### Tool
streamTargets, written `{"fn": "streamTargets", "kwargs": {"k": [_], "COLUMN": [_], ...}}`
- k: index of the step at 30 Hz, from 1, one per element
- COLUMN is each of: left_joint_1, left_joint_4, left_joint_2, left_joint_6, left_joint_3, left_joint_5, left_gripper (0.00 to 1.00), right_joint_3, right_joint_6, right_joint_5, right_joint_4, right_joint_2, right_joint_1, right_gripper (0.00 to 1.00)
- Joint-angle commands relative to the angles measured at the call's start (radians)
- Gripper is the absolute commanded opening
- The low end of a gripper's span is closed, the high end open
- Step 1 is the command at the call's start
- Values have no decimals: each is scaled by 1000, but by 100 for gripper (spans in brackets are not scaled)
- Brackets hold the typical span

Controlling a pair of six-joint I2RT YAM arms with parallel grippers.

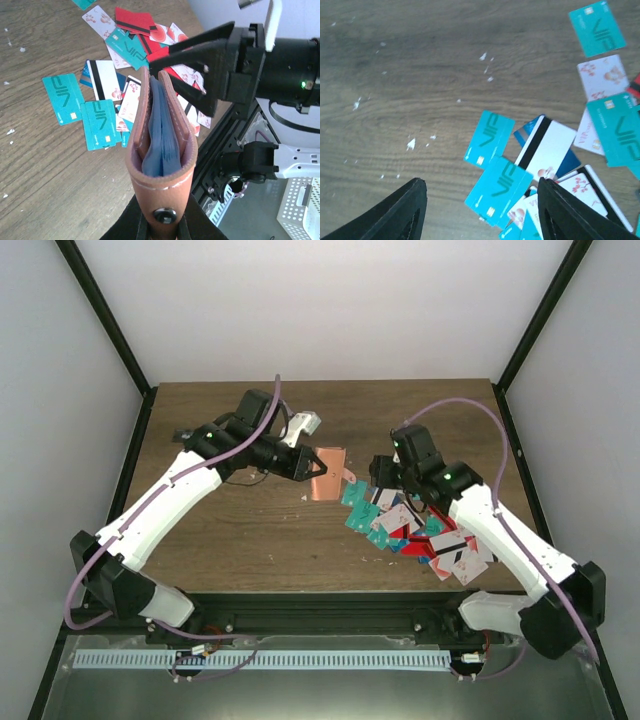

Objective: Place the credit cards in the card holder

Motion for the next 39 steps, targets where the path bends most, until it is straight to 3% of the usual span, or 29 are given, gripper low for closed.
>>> {"fn": "streamTargets", "kwargs": {"k": [1,7,11,23,30,35,39], "left_joint_1": [-2,-2,-2,-2,-2,-2,-2], "left_joint_4": [-21,-13,-9,25,51,73,100], "left_joint_2": [-10,-4,-5,-24,-43,-59,-71], "left_joint_6": [15,6,0,-33,-54,-66,-77], "left_joint_3": [16,4,-3,-37,-78,-118,-168], "left_joint_5": [-29,-34,-24,25,43,49,53], "left_gripper": [4,4,4,4,4,4,4], "right_joint_3": [-76,-178,-210,-204,-207,-231,-257], "right_joint_6": [-50,-94,-70,-47,-51,-53,-47], "right_joint_5": [-147,-508,-619,-588,-582,-594,-607], "right_joint_4": [86,227,270,321,343,342,322], "right_joint_2": [-129,-272,-280,-184,-153,-144,-140], "right_joint_1": [5,3,5,5,5,5,5], "right_gripper": [62,62,61,48,25,2,1]}}
